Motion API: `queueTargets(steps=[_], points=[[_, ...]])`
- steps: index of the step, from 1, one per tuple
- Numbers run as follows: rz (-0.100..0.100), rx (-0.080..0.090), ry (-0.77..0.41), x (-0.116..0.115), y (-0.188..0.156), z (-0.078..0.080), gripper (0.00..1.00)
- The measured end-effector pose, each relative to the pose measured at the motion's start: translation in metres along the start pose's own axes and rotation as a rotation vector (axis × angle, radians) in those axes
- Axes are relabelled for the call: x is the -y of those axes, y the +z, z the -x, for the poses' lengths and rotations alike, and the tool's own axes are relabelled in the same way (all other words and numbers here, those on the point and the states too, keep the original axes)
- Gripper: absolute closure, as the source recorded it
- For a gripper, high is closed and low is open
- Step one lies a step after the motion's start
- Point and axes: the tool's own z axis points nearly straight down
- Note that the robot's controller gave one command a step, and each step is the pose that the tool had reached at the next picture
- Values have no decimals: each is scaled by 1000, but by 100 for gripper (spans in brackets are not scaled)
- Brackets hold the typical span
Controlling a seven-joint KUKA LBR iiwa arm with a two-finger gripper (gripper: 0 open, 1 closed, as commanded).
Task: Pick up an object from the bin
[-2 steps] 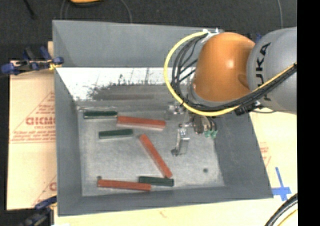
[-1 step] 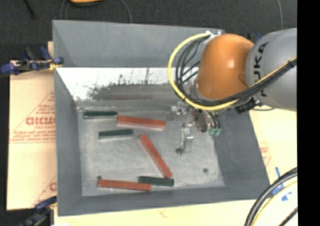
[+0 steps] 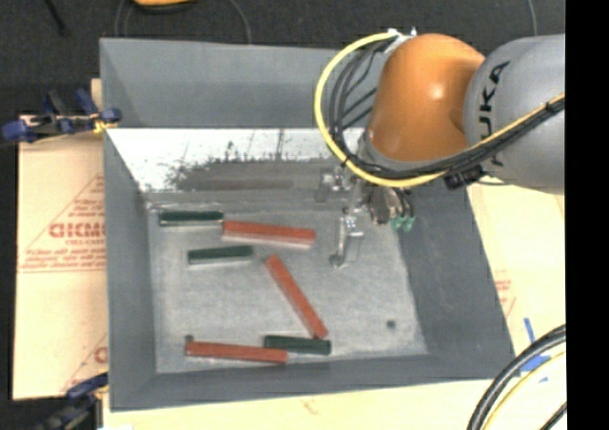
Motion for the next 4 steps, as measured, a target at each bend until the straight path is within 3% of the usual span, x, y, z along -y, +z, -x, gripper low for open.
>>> queueTargets(steps=[2,3,4], points=[[2,-9,-119,-1,121,33,0],[4,-11,-58,-6,136,58,100],[4,-11,-58,-6,136,58,0]])
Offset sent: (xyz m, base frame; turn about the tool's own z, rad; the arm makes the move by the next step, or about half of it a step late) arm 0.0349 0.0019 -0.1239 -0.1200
